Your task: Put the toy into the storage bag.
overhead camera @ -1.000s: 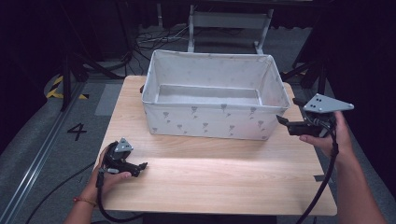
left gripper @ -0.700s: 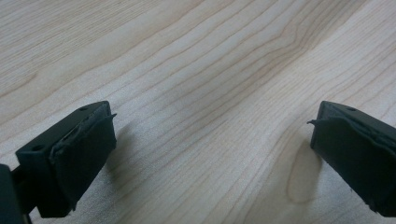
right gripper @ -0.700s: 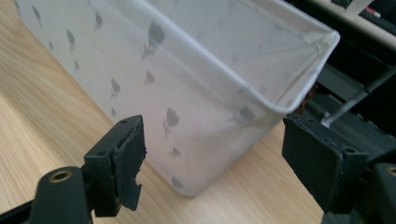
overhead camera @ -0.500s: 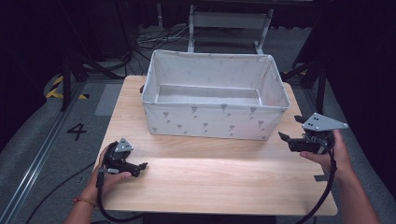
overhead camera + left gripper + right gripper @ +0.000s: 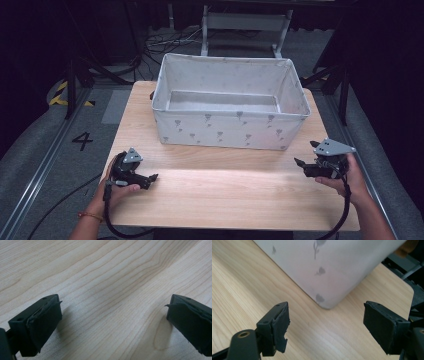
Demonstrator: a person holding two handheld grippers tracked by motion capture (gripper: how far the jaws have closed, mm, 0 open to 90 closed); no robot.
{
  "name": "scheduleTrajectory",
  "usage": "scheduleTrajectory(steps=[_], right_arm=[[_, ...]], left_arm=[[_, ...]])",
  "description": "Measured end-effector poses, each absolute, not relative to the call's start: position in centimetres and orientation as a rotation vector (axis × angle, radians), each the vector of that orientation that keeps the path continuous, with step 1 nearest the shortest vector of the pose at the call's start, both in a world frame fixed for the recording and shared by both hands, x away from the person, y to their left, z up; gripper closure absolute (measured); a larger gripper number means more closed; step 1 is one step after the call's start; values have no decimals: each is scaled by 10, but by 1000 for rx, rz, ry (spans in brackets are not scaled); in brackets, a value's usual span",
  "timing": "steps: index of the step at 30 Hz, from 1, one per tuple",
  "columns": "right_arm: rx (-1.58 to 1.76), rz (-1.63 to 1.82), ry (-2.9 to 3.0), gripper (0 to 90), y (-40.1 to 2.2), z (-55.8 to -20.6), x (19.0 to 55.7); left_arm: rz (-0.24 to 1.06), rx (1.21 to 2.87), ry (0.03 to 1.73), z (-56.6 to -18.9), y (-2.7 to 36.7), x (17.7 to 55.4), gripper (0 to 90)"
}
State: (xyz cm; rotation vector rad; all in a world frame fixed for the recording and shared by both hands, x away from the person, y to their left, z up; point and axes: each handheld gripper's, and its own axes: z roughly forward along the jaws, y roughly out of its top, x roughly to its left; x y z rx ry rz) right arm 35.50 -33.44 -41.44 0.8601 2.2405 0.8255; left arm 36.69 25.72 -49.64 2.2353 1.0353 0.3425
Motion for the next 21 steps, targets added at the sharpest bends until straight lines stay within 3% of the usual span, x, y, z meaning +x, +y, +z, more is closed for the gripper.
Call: scheduleTrajectory(steps=[21], right_arm=[[1132,895,2268,187,-375,-485,335]], left_arm=[[357,2234,1039,-496,257,367,2]])
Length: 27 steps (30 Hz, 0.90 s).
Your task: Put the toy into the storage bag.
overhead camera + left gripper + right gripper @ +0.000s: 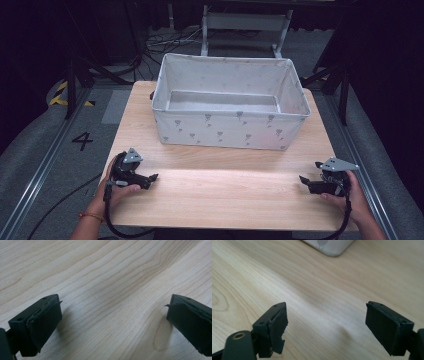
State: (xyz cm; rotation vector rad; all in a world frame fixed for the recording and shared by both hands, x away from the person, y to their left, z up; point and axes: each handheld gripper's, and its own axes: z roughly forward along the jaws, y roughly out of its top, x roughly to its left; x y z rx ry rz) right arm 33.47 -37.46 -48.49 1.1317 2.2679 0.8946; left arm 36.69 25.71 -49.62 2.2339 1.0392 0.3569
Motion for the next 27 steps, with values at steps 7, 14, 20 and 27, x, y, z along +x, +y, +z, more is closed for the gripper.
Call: scheduleTrajectory(steps=[7,14,20,27], right_arm=[[1263,979,2231,183,-395,-500,330],[1298,968,2222,154,-398,-501,330],[1316,958,2210,133,-397,-501,329],[1349,936,2191,87,-397,-501,330]], left_arm=[[351,2231,1042,-496,257,367,2],[360,2234,1041,-496,257,367,2],[359,2234,1040,-496,257,367,2],[368,2230,1060,-496,257,365,2]])
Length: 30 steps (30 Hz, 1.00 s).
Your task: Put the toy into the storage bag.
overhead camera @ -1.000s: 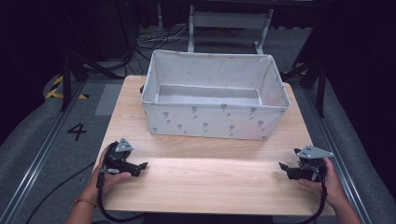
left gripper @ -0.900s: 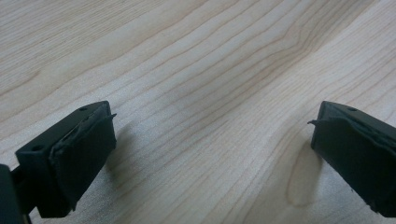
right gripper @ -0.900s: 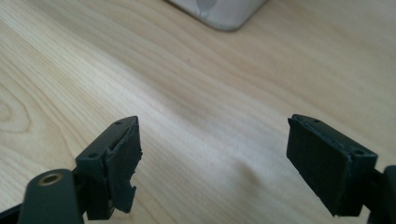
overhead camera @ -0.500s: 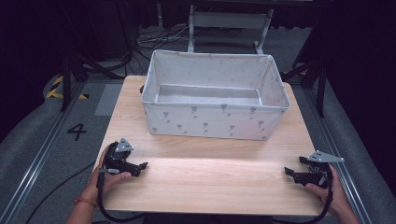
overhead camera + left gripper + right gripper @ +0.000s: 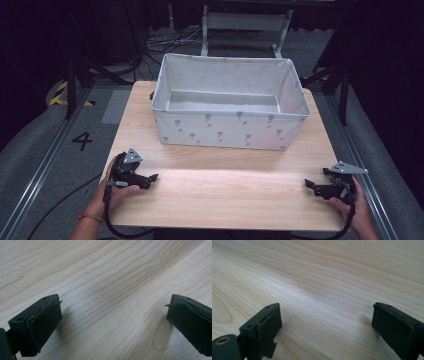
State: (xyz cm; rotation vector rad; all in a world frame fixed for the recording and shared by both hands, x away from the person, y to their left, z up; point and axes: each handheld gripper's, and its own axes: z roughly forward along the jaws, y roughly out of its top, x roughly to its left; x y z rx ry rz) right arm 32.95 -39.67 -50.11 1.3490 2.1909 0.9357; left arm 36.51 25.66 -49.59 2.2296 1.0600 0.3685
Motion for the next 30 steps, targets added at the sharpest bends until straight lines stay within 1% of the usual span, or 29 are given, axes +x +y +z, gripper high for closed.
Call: scheduleTrajectory(steps=[25,30], right_arm=[[1365,929,2182,75,-396,-501,330],[1367,929,2183,75,-396,-501,330]], left_arm=[[378,2223,1076,-496,257,367,2],[386,2204,1120,-496,256,364,1]])
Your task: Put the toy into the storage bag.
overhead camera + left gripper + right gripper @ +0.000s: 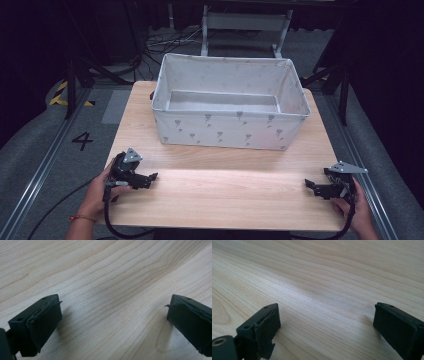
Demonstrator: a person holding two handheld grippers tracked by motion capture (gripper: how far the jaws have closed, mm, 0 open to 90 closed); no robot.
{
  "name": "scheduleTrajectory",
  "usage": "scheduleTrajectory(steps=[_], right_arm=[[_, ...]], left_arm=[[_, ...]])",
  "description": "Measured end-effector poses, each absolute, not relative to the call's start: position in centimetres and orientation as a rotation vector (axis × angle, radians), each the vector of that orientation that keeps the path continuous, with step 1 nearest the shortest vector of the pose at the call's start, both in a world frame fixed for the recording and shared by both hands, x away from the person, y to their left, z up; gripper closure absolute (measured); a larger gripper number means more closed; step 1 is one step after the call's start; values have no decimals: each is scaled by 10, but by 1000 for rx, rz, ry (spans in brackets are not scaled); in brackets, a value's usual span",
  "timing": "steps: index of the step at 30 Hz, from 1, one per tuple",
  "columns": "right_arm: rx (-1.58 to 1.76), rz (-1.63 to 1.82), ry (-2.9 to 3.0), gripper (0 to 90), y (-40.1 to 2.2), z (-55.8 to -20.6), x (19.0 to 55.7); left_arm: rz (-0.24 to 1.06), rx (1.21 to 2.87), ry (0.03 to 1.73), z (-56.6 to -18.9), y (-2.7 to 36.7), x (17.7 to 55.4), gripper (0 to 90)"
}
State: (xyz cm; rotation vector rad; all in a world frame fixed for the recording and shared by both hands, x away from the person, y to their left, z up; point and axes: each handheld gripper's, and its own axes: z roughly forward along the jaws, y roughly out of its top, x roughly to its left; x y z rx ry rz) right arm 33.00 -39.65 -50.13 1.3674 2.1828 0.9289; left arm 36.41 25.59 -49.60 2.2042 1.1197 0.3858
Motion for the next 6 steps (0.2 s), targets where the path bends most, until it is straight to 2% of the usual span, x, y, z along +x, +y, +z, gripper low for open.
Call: scheduleTrajectory(steps=[6], right_arm=[[1367,929,2183,75,-396,-501,330]], left_arm=[[388,2204,1118,-496,256,364,1]])
